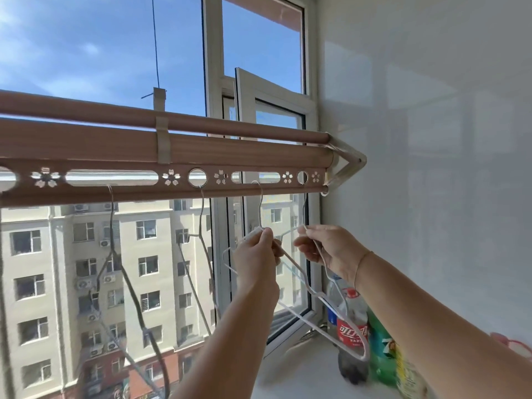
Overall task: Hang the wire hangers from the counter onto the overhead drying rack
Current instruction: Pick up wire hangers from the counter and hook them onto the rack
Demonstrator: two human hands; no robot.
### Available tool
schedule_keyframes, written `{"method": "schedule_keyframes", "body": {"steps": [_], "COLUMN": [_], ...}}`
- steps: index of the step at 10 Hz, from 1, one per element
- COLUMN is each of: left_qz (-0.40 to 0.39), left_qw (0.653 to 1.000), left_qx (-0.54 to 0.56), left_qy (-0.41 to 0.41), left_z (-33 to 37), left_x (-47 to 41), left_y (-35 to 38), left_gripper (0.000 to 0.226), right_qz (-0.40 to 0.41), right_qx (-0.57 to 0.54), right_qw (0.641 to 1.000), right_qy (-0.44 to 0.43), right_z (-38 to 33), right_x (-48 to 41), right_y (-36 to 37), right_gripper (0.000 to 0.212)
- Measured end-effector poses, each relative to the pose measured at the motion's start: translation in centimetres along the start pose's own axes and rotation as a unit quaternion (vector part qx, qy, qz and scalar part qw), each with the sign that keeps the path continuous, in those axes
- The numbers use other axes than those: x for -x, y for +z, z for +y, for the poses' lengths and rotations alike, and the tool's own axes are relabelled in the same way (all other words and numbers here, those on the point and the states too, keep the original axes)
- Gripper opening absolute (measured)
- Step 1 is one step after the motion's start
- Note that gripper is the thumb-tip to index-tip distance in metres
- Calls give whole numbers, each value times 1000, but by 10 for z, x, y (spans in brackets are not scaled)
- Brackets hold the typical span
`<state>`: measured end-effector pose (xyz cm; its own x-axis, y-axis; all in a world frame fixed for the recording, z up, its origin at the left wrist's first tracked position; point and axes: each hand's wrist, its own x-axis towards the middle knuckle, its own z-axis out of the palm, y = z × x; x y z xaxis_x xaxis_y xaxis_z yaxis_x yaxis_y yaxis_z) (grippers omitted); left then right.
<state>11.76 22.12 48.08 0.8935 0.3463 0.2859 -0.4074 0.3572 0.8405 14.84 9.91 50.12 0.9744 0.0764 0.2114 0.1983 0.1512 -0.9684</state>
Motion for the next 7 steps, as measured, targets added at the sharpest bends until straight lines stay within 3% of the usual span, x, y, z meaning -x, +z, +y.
{"method": "schedule_keyframes", "body": {"steps": [3,5,6,7], "left_qz": [3,-42,-61,-96], "left_qw": [1000,993,977,940], "left_qx": [-21,-109,-182,-233], "left_qy": [7,26,95,229], "left_z": [-2,-3,-1,-12], "left_x": [7,32,65,116], "left_y": [-10,-14,-25,-59], "left_gripper": [28,21,41,40], "right_qz": [1,55,104,137], "right_qx": [6,182,247,269], "right_qw": [1000,978,951,925], "right_qy": [2,-87,-151,-232], "right_z": [12,10,8,8], "right_x": [1,19,47,85], "right_y": [-6,-20,-34,-44], "right_gripper": [18,29,55,67]}}
